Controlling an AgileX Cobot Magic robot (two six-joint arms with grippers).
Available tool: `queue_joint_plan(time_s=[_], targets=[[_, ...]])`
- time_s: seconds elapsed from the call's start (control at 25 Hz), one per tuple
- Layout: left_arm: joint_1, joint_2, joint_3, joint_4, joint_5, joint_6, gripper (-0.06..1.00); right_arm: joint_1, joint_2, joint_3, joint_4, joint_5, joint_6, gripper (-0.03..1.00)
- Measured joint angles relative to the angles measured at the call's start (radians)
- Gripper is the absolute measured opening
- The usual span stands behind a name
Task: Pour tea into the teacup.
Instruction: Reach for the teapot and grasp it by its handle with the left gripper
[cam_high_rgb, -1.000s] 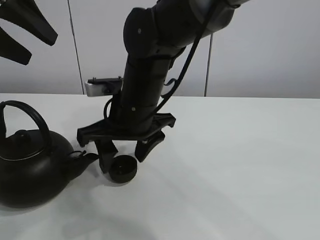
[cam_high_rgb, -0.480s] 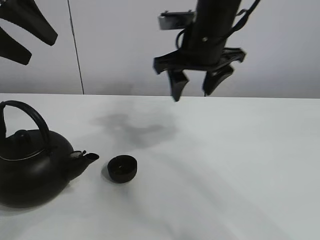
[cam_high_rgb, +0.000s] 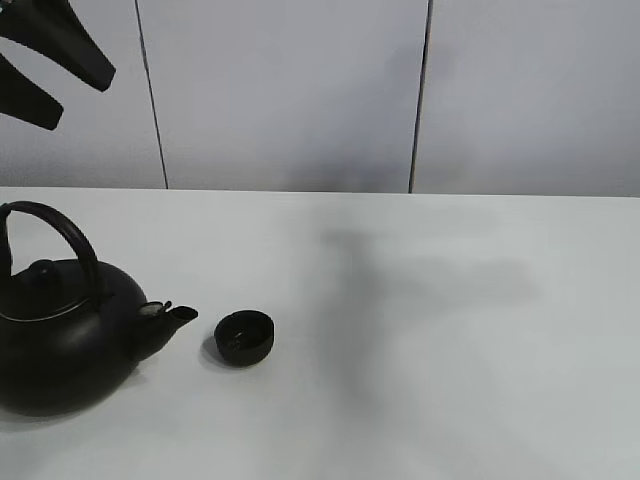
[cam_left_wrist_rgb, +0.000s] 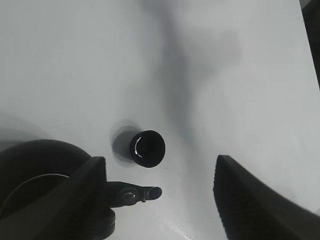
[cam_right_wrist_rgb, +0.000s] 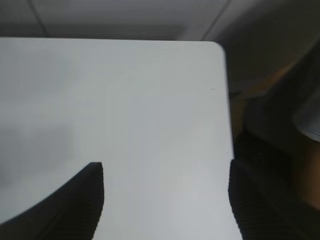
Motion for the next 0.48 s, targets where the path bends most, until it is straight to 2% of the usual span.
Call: queue_joint_plan(time_s=[0.08,0.2,0.48], targets=[[0.000,0.000,0.000,0.000,0.000,0.000,0.46,-0.053,-0.119,0.000,-0.006,0.054,-0.015,0.49],[0.000,0.000,0.000,0.000,0.000,0.000,0.46,-0.076,-0.334,0.003,0.001,0.105,-0.031,0.49],[0.000,0.000,0.000,0.000,0.000,0.000,0.46,-0.078,-0.859,0.150,0.178,0.128,-0.076,0.49]])
